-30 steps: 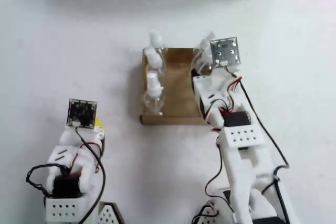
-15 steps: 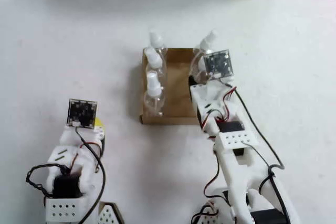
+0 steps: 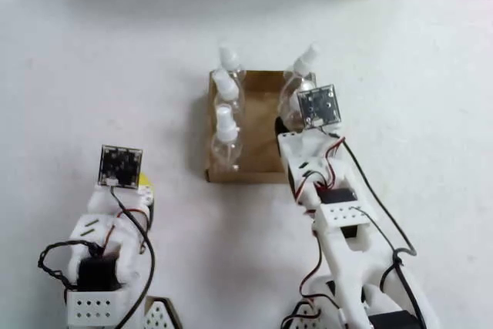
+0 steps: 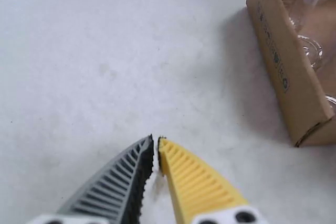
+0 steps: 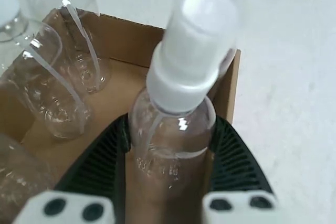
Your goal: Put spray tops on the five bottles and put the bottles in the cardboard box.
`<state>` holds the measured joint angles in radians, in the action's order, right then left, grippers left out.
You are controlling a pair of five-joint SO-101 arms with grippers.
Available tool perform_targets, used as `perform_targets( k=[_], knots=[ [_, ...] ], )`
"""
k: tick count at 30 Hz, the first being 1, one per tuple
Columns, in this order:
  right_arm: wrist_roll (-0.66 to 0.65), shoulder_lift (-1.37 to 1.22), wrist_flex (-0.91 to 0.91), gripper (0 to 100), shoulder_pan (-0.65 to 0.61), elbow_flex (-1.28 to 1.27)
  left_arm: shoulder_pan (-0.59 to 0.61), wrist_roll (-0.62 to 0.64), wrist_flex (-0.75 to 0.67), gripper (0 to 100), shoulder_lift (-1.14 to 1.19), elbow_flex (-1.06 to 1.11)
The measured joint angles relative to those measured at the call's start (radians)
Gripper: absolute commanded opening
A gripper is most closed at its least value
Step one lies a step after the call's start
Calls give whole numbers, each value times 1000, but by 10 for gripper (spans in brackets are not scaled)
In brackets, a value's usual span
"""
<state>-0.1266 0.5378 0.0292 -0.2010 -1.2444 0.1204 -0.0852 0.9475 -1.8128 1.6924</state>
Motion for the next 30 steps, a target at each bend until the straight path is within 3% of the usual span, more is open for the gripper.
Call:
perform_targets(
  k=[30],
  knots=[
    [-2, 11, 0, 19, -23, -14, 0, 0, 0, 27, 0, 0]
  ],
)
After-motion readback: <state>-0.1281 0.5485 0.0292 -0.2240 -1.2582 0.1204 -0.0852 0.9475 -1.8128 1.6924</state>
